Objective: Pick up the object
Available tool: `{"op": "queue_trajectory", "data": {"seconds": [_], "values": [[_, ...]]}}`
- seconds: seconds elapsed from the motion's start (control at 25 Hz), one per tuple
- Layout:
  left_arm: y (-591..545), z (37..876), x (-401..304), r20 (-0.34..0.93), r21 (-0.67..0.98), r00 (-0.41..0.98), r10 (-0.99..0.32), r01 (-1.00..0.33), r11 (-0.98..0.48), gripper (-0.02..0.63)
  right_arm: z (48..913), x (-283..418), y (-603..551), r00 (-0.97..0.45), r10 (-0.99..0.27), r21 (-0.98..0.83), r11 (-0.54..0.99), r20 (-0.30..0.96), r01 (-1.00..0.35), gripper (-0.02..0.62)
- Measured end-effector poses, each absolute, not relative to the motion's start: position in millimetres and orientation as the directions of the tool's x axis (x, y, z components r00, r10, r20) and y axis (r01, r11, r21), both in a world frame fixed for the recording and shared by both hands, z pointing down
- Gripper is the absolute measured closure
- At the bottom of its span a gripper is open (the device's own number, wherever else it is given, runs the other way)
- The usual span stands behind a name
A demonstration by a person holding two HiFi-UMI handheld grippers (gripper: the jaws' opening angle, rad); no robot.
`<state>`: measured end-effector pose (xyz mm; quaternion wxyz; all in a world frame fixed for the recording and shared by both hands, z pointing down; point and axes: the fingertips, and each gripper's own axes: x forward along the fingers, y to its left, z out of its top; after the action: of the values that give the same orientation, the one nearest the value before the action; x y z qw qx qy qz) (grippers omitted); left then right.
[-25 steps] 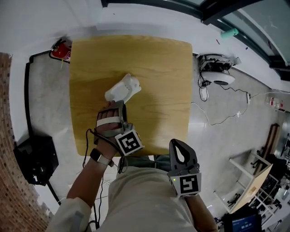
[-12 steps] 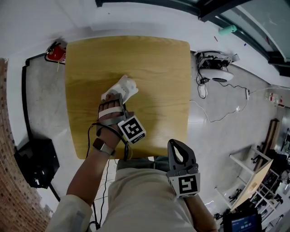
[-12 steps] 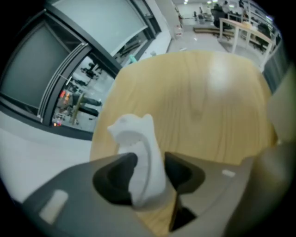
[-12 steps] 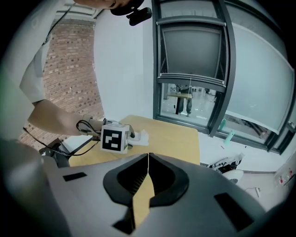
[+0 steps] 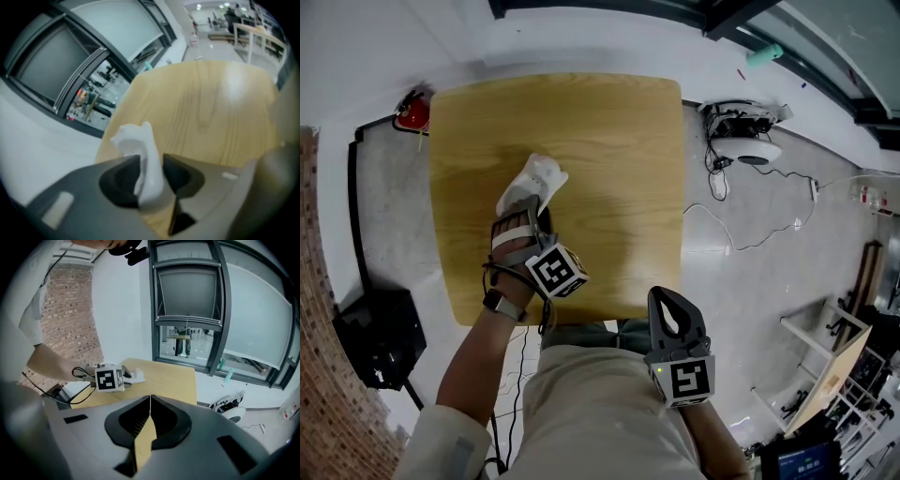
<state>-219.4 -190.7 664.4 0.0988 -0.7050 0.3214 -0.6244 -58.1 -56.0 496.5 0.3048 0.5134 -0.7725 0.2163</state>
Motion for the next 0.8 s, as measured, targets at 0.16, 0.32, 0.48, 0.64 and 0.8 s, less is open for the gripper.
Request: {"op": "queue_trajectory", "data": {"seconds": [0.16,0.32,0.48,0.64,0.8], "values": [[-158,641,-193,0.850,-0.337,0.183,-0.493,-0.529,-0.779,0.456,494,-47,-47,-0.297,-0.679,-0.032,0.374,0.671,-0.927,0.584],[-126,627,-172,0.849,-0.159,0.293,-0.440,-0.653,-0.741,0.468,490,-36,-39,-0.305,-0.695,-0.043,0.368,0.650,-0.929,0.584],[-114,603,-161,0.801,0.197,0.466,-0.376,-0.798,-0.569,0.474,487,-22,-33,-0.318,-0.711,-0.059,0.364,0.627,-0.930,0.584],[-114,571,-149,0.594,0.673,0.721,-0.357,-0.688,-0.272,0.476,481,-13,-31,-0.340,-0.725,-0.080,0.368,0.599,-0.926,0.584],[-123,522,-133,0.295,0.905,0.861,-0.413,-0.391,-0.168,0.476,460,-27,-32,-0.455,-0.721,-0.123,0.464,0.523,-0.877,0.584]]}}
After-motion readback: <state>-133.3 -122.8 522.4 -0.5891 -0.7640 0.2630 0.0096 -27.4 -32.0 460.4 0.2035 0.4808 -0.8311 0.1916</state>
